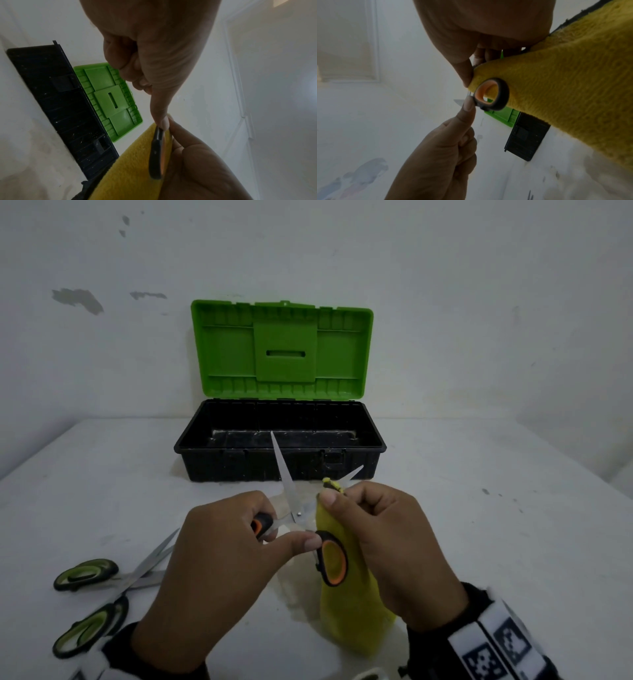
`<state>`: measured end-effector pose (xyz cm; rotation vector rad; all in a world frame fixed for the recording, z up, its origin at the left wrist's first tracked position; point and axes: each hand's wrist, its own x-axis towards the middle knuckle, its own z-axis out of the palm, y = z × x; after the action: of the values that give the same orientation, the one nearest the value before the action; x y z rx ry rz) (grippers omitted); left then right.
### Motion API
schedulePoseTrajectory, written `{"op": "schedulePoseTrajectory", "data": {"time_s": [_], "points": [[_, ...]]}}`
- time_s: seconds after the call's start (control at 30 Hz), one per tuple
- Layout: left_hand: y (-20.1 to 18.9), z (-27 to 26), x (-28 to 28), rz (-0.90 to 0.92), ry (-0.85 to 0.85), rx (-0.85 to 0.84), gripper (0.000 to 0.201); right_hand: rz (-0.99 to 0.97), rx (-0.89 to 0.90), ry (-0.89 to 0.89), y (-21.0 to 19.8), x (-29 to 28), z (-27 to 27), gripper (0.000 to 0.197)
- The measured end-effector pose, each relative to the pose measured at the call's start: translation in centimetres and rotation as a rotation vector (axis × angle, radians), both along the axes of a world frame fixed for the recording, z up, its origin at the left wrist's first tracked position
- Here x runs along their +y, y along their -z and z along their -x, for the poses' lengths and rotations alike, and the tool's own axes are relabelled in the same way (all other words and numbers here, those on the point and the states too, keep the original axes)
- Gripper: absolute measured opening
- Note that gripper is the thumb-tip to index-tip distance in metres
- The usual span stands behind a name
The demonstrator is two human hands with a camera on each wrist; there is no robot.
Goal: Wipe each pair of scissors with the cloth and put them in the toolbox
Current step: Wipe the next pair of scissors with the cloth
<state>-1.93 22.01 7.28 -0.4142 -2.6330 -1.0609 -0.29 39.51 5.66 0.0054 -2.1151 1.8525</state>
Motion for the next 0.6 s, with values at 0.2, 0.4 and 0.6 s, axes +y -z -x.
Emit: {"op": "schedulePoseTrajectory", "data": {"time_s": [0.2, 0.4, 0.6], "points": [[0.3, -0.1, -0.2, -0.034, -0.002, -0.008, 0.053, 0.051, 0.001, 0.113, -0.3, 1.2, 1.0, 0.035], [0.3, 0.0, -0.5, -0.077, 0.012, -0.04, 0.055, -0.023, 0.008, 0.02, 0.2, 0.1, 0.1, 0.037], [0.4, 0.0, -0.6, -0.125, 0.036, -0.061, 0.057, 0.075, 0.016, 0.088, -0.1, 1.2, 0.8, 0.038]]}}
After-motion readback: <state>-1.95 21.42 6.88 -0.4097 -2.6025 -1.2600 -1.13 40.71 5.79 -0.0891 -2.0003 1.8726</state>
